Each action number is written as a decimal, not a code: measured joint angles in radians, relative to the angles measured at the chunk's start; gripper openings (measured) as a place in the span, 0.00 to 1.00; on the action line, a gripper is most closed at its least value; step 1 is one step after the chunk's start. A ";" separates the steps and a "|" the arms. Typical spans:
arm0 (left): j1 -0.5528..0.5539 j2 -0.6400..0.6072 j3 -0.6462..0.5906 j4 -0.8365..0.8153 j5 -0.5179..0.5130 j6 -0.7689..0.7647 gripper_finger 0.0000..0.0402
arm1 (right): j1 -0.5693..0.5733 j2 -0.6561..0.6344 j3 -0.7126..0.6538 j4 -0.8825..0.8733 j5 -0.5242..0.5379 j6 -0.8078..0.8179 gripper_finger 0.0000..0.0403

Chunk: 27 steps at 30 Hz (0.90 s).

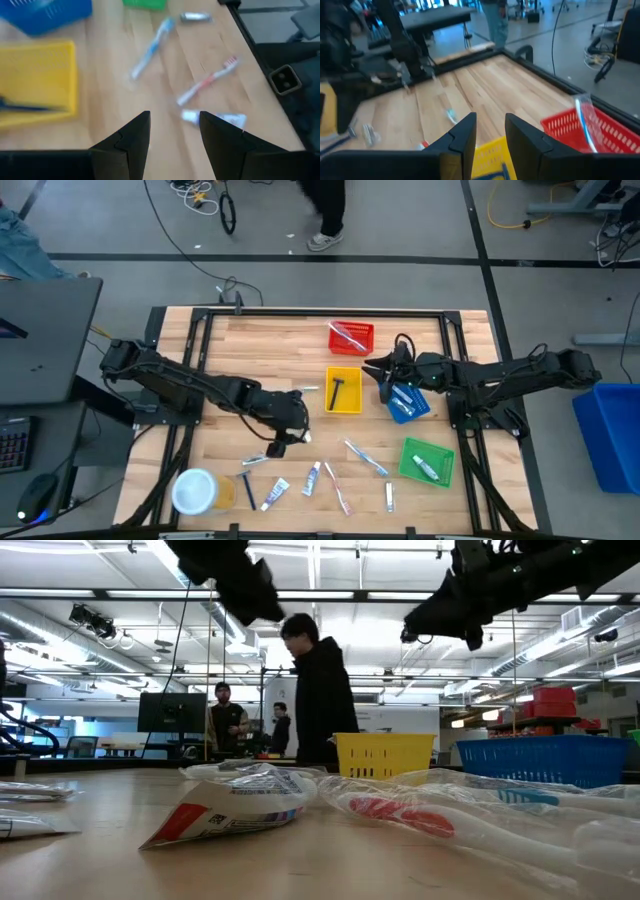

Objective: Pick & Place Travel size toiletries
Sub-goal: Put the hand shaver into the yellow bin

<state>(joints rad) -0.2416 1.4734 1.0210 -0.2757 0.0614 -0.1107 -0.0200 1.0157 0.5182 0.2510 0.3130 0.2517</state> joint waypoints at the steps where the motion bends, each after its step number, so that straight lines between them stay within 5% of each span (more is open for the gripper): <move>1: 0.000 0.000 0.000 -0.025 0.013 -0.043 0.45 | 0.000 0.000 0.000 0.018 0.000 -0.004 0.27; 8: -0.007 0.000 0.000 -0.304 0.069 -0.403 0.45 | 0.000 0.000 0.000 0.053 0.000 -0.006 0.27; 14: -0.052 0.000 -0.001 -0.474 0.114 -0.508 0.45 | 0.000 0.000 0.000 0.046 0.000 -0.006 0.27; 20: -0.117 0.000 -0.047 -0.465 0.161 -0.621 0.45 | 0.000 0.000 0.000 0.046 0.000 -0.006 0.27; 27: -0.188 0.000 -0.077 -0.464 0.093 -0.696 0.45 | 0.000 0.000 0.000 0.046 -0.001 -0.006 0.27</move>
<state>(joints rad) -0.4299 1.4738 0.9444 -0.7399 0.1549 -0.8066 -0.0200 1.0153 0.5182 0.2969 0.3122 0.2455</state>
